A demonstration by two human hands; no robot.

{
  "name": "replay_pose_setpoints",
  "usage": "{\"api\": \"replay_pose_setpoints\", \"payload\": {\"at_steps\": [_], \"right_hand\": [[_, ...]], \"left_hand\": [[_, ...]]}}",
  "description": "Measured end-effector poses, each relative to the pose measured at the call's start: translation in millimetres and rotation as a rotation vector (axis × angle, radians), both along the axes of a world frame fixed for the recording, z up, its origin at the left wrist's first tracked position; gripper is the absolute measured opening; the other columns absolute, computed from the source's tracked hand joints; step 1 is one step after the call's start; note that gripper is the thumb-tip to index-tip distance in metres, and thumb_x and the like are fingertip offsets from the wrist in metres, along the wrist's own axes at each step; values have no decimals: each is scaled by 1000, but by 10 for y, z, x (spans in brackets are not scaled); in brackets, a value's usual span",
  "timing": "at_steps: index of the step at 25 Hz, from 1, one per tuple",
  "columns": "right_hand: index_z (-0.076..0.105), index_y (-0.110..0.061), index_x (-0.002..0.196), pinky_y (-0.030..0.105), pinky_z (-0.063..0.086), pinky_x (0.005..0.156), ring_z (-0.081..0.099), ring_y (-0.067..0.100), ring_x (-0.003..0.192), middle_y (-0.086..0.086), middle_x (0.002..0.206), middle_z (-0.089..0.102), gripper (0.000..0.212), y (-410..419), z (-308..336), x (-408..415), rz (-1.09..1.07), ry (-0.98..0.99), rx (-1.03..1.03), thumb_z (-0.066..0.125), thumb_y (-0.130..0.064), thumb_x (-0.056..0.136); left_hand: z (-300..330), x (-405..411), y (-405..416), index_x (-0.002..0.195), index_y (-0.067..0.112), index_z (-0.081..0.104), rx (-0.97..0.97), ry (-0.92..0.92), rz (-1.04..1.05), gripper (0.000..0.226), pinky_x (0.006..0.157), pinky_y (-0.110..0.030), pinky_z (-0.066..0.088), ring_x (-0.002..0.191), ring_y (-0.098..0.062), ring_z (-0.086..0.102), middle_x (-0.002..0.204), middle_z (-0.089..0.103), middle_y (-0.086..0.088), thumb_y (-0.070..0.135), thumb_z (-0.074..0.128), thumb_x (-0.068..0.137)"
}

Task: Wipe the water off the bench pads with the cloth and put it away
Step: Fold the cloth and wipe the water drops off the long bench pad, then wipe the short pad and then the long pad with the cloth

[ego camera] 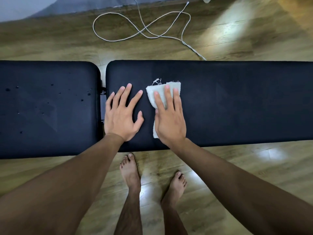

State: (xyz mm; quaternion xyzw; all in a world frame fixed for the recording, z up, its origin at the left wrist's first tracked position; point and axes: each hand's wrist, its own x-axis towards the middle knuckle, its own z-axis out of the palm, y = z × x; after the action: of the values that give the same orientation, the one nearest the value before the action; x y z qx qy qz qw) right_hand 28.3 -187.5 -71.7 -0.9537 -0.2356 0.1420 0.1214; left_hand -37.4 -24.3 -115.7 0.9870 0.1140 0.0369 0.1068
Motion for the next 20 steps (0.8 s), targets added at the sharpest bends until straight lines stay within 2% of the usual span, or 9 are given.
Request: {"api": "replay_pose_setpoints", "payload": {"at_steps": [4,6,8,10,12,14,17,20], "right_hand": [[37,-18,153,45,20,123,14,33,153,15,164,20,50,-94,23,126,-57,-31,187,39,-29,105],[42,-16,150,47,23,122,20,32,152,14,162,26,47,-337,-11,375,-185,-87,251,38,-28,105],[41,-18,151,48,20,122,18,29,152,11,163,26,46,-576,-95,635,-270,-123,183,35,-27,106],[35,-20,154,47,14,124,14,28,154,10,164,22,50,-693,-234,709,-234,-181,43,33,-31,106],[31,-21,155,45,11,126,13,27,154,10,165,20,53,-709,-345,698,-198,-238,0,33,-34,103],[31,-21,155,44,11,125,14,27,153,10,165,21,55,-714,-386,711,-197,-254,10,33,-33,101],[31,-21,155,45,11,125,15,28,153,11,164,22,57,-724,-368,739,-199,-248,-5,34,-31,99],[30,-21,155,45,11,125,15,28,153,11,164,22,57,-716,-352,726,-188,-240,-16,32,-29,98]], "left_hand": [[66,9,-16,156,32,33,-13,32,9,64,124,-47,18,152,-25,23,166,25,-5,46,43,95],[113,6,-20,155,29,37,-30,40,-2,63,124,-48,19,152,-26,26,165,28,-6,44,42,95],[176,29,-68,153,25,42,-72,55,14,62,124,-49,18,152,-27,26,164,30,-7,45,40,95],[265,90,-215,151,22,45,-164,70,134,62,124,-49,18,152,-28,25,163,32,-8,48,39,95],[379,158,-504,146,17,48,-232,25,259,62,118,-47,26,146,-30,33,159,38,-10,50,44,93],[491,170,-914,144,16,48,-222,-20,240,63,108,-44,31,136,-31,39,155,40,-11,48,52,89],[559,252,-1352,155,18,35,-177,76,148,74,116,-42,26,148,-31,28,165,24,-14,45,52,88],[469,419,-1367,162,20,18,-78,233,117,77,125,-49,16,156,-35,10,168,9,-17,44,45,94]]}}
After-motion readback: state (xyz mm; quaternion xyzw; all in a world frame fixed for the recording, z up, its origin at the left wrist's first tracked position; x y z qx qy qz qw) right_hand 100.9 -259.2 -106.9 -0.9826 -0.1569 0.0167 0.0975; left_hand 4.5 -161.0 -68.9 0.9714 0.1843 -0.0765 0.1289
